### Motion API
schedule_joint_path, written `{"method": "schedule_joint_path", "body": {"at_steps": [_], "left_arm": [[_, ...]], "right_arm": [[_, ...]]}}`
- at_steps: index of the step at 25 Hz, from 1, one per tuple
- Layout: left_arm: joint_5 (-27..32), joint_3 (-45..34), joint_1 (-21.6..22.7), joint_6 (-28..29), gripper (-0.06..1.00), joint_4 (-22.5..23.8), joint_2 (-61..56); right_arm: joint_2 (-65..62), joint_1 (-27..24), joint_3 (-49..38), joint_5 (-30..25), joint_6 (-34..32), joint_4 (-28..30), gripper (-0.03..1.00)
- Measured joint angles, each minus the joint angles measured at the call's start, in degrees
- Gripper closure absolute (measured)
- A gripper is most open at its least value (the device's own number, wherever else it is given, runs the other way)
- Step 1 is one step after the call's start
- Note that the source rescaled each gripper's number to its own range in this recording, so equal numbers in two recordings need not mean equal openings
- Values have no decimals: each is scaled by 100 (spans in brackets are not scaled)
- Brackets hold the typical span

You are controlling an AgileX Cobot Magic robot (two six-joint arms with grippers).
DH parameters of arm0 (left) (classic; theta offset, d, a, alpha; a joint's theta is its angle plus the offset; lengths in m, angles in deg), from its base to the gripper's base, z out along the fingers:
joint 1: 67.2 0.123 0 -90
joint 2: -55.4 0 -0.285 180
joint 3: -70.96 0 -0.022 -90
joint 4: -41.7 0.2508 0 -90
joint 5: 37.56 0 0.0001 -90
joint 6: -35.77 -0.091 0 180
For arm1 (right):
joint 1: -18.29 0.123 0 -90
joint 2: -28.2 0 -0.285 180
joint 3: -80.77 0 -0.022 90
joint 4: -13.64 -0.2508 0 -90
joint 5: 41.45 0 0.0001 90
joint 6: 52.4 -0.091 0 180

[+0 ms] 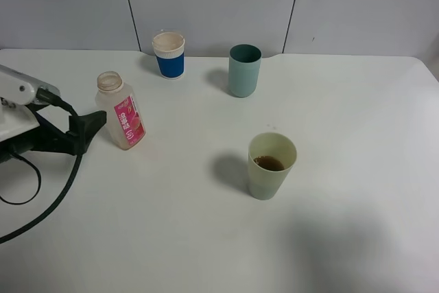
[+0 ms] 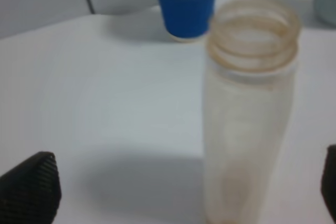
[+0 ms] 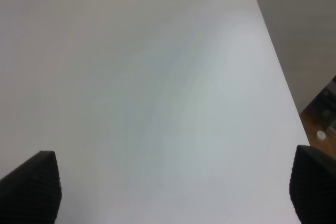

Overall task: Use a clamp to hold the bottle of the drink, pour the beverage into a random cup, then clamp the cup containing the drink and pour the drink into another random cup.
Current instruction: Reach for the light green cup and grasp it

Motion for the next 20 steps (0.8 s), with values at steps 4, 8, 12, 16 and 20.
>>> {"method": "schedule_joint_path", "body": {"at_steps": [4, 8, 12, 16, 20], "left_arm": [[477, -25, 0, 5, -6, -446, -800], [991, -31, 0, 5, -6, -1010, -1731], [1802, 235, 0, -91, -6, -1307, -2641], [2961, 813, 0, -447, -6, -1351, -3332], [4056, 1299, 194, -670, -6, -1290, -3922]], "right_arm": [[0, 0, 0, 0, 0, 0, 37], [0, 0, 0, 0, 0, 0, 37], [0, 0, 0, 0, 0, 0, 37], [0, 0, 0, 0, 0, 0, 37], [0, 0, 0, 0, 0, 0, 37]]}}
